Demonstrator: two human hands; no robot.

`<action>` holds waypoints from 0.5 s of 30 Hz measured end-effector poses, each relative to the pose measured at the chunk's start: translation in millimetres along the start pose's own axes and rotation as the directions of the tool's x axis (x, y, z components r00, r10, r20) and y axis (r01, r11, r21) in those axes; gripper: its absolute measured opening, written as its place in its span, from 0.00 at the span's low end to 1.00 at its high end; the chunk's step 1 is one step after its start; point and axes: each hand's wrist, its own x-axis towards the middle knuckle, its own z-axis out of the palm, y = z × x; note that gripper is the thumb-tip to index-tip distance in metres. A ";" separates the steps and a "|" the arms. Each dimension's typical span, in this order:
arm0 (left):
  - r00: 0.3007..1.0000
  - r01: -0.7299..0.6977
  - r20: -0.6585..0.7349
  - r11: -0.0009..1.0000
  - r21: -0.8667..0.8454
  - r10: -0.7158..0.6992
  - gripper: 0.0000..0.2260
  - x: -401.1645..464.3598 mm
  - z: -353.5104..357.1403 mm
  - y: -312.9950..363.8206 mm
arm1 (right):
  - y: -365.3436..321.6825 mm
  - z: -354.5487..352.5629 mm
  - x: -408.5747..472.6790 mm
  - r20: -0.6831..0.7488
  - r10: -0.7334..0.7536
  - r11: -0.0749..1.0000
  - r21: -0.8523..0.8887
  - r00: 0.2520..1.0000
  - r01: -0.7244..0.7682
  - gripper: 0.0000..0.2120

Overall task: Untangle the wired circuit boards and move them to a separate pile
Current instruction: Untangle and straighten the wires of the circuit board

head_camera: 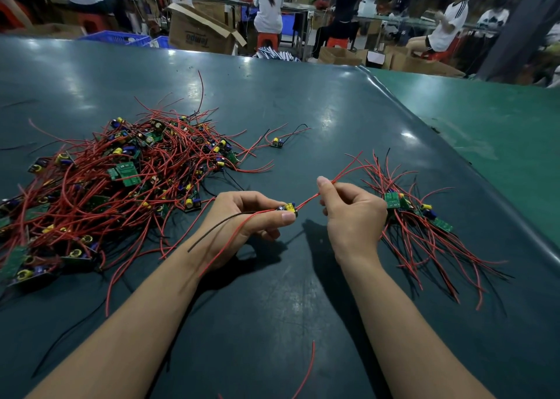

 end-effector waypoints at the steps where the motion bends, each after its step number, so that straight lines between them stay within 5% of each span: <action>1: 1.000 0.005 0.006 1.000 0.005 -0.005 0.12 0.5 -0.9 -0.6 | 1.0 -0.9 -0.8 -0.002 -0.074 0.994 -0.083 0.997 0.074 0.17; 4: 1.000 0.013 0.009 1.000 -0.002 -0.013 0.12 2.0 -1.6 -2.2 | 1.5 -1.5 -0.5 -0.005 -0.177 0.960 -0.220 0.984 0.172 0.20; 8: 1.000 0.024 0.017 0.999 -0.036 -0.024 0.15 3.2 -2.3 -3.2 | -3.9 1.9 2.0 0.018 0.095 0.983 0.159 0.995 -0.096 0.03; 11: 0.999 0.041 0.026 0.998 -0.051 -0.040 0.16 4.6 -3.0 -3.8 | -3.7 0.0 8.3 0.035 0.243 0.890 0.388 0.969 -0.238 0.09; 15: 0.998 0.039 0.044 0.998 -0.055 -0.037 0.14 5.1 -3.5 -3.7 | 1.0 -4.1 11.6 -0.018 0.196 0.937 0.297 0.981 -0.182 0.09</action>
